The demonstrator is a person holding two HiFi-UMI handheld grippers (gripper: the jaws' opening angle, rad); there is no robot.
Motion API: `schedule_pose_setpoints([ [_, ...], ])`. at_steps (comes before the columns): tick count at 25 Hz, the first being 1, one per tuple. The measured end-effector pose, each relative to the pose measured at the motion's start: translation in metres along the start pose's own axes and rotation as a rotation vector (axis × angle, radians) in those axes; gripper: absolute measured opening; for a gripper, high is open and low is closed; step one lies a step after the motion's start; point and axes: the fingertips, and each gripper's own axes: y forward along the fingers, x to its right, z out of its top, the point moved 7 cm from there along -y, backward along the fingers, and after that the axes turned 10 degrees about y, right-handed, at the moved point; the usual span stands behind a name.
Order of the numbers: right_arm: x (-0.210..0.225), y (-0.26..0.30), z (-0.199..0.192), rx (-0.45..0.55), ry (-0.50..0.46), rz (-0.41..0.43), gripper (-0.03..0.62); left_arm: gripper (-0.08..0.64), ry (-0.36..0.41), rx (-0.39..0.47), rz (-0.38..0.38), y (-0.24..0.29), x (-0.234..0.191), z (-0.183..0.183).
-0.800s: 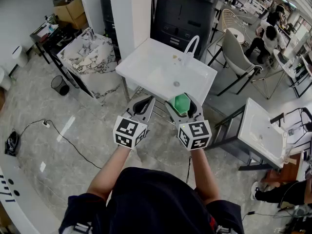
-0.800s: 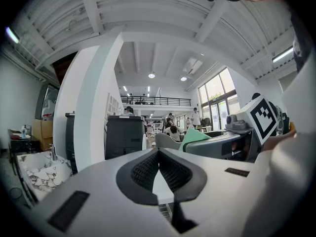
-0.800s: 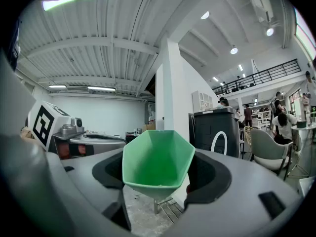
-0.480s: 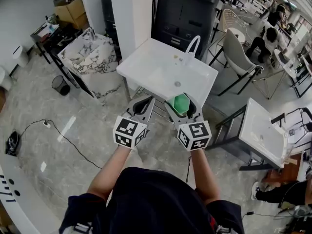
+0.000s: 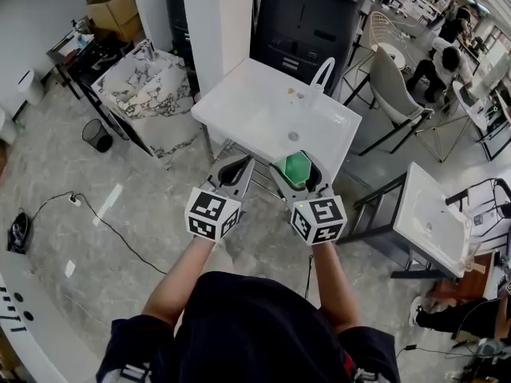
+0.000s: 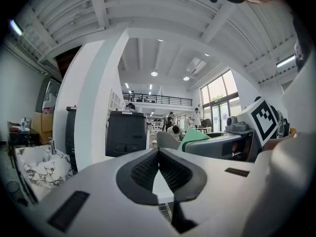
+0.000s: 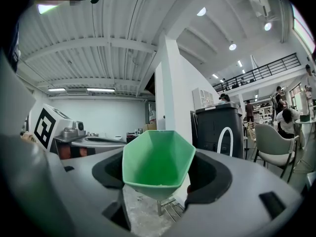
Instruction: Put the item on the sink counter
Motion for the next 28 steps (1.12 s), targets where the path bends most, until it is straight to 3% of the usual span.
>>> schedule_pose_setpoints([
  [11, 0.007, 0.068, 0.003, -0.033, 0.019, -0.007, 0.344, 0.012, -0.038, -0.023, -0.011, 0.026, -0.061, -0.015],
  [28, 0.003, 0.193, 0.01, -0.073, 0.047, -0.07, 0.344, 0.012, -0.088, -0.033, -0.093, 0.063, -0.175, -0.037],
])
